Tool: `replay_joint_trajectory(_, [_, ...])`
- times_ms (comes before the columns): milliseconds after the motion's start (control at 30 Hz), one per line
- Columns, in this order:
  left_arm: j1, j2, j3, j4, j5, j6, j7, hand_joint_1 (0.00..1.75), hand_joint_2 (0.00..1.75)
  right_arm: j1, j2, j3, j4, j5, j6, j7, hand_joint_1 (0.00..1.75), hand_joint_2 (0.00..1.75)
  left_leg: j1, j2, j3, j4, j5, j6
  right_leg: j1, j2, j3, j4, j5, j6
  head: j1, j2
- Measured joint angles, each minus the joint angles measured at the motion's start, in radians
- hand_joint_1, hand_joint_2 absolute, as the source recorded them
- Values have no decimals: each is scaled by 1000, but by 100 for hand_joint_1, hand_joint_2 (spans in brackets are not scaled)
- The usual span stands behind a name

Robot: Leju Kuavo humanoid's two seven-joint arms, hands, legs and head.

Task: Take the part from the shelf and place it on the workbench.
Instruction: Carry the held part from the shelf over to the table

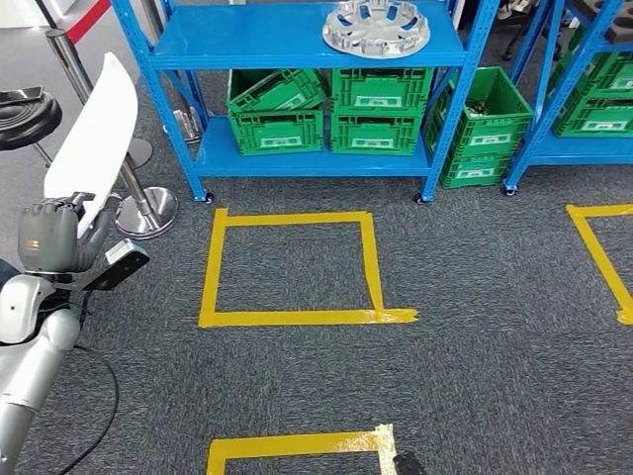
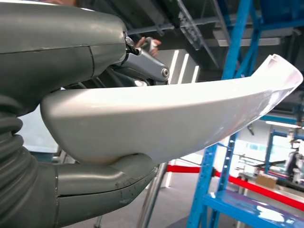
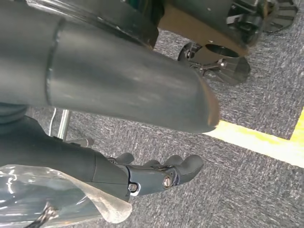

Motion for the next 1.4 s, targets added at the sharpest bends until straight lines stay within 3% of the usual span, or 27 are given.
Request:
replay_joint_trajectory(100, [0,-1,0,1,0,0,0,175,175,-1,0,5,0,1,-2,0,0,0,5,-7,-1,-15,12,-1,-7,1,-76,160,-91,15,2,0])
replay_joint_trajectory(133, [2,-1,0,2,-1,0,0,175,175,-1,0,8,0,4,-2,1,0,0,7,-12,-5,-13,13,-3,-10,1,-98,209,-106,19,2,0])
replay_joint_trajectory(167, [3,-2,0,4,-2,1,0,175,175,-1,0,11,0,8,-3,1,0,0,10,-17,-9,-11,15,-6,-14,1,-104,223,-101,23,3,0])
replay_joint_trajectory(267, [4,-3,-1,8,-5,2,-1,175,175,-1,0,18,0,17,-6,2,0,0,18,-32,-17,-2,16,-15,-22,4,-66,153,-45,33,3,0])
replay_joint_trajectory(500, [4,-3,-1,8,-6,2,-2,175,175,-1,0,20,0,18,-6,2,0,0,20,-35,-19,1,16,-17,-24,6,-50,123,-30,35,3,0])
replay_joint_trajectory(567, [3,-3,0,9,-7,3,-2,175,175,-2,1,21,0,21,-7,1,0,0,22,-47,-29,15,13,-29,-30,41,-10,49,-18,43,4,0])
replay_joint_trajectory(600, [1,-2,0,10,-8,4,-3,175,175,-3,1,22,0,23,-7,1,0,0,23,-55,-37,23,14,-38,-32,52,8,17,-11,38,4,0])
replay_joint_trajectory(633, [-1,0,1,12,-9,4,-3,175,175,-4,2,23,0,28,-8,-1,0,0,22,-50,-61,72,-12,-47,-30,48,19,-4,-5,22,1,0])
replay_joint_trajectory(700, [-3,4,2,19,-11,6,-5,175,175,-3,2,26,0,35,-9,-6,0,0,17,-30,-132,249,-98,-50,-14,-9,9,4,9,-19,-5,0])
replay_joint_trajectory(733, [-4,5,2,22,-12,7,-7,175,175,-3,2,27,0,39,-9,-10,0,0,13,-16,-156,325,-137,-46,-6,-35,3,5,14,-30,-7,0])
replay_joint_trajectory(767, [-4,5,2,25,-12,7,-8,175,175,-3,2,28,0,40,-8,-13,0,0,9,-14,-149,340,-141,-38,0,-51,0,5,15,-33,-7,0])
replay_joint_trajectory(800, [-4,6,2,26,-12,8,-9,175,175,-3,2,28,0,41,-8,-18,0,0,3,-7,-113,286,-118,-29,4,-62,0,5,15,-33,-7,0])
replay_joint_trajectory(867, [-7,8,3,27,-12,10,-12,175,175,-5,2,28,-1,41,-4,-30,0,0,-16,40,-30,147,-81,-8,10,-84,1,6,13,-33,-7,0])
replay_joint_trajectory(900, [-10,9,4,27,-12,11,-14,175,175,-5,2,28,-1,42,-2,-36,0,0,-25,60,-5,102,-74,0,13,-94,1,6,12,-32,-6,0])
replay_joint_trajectory(933, [-13,10,5,28,-11,13,-16,175,175,-5,2,28,-1,42,1,-40,0,0,-32,71,4,79,-75,5,15,-106,0,6,12,-30,-6,0])
replay_joint_trajectory(1000, [-14,13,7,29,-10,17,-20,175,175,-5,2,28,-1,44,5,-48,0,0,-34,52,2,72,-72,12,16,-127,2,5,9,-22,-6,0])
replay_joint_trajectory(1033, [-14,16,8,29,-9,18,-21,175,175,-5,3,28,-2,44,6,-50,0,0,-32,40,2,67,-68,16,15,-118,1,9,3,-17,-6,0])
replay_joint_trajectory(1100, [-17,18,8,30,-8,19,-22,175,175,-5,3,28,-2,45,8,-53,0,0,-25,18,3,59,-60,25,10,-62,-22,60,-32,-6,-4,0])
replay_joint_trajectory(1133, [-18,17,8,31,-7,20,-23,175,175,-4,3,28,-2,45,8,-54,0,0,-24,7,1,58,-58,28,7,-28,-49,116,-62,-2,-2,0])
replay_joint_trajectory(1167, [-19,16,8,31,-7,20,-23,175,175,-3,3,28,-2,45,8,-54,0,0,-23,-6,-1,58,-56,30,6,-10,-81,185,-93,0,-2,0])
replay_joint_trajectory(1233, [-18,15,8,34,-6,20,-23,175,175,2,3,28,-2,45,9,-54,0,0,-23,-33,-5,59,-54,31,5,-1,-131,283,-121,4,0,0])
replay_joint_trajectory(1267, [-17,15,8,36,-6,20,-24,175,175,3,3,28,-2,45,8,-54,0,0,-23,-48,-6,61,-53,31,4,0,-131,280,-105,5,-1,0])
replay_joint_trajectory(1300, [-17,15,8,37,-5,21,-25,175,175,3,3,29,-2,45,8,-54,0,0,-23,-62,-7,62,-52,30,3,4,-112,237,-73,4,0,0])
replay_joint_trajectory(1333, [-16,15,8,37,-4,21,-25,175,175,2,3,29,-2,45,8,-54,0,0,-22,-76,-7,65,-52,29,0,18,-80,167,-33,3,0,0])
replay_joint_trajectory(1400, [-17,16,9,38,2,25,-28,175,175,1,2,29,-2,44,7,-55,0,0,-22,-101,-12,69,-51,21,-7,68,-20,46,9,-1,-1,0])
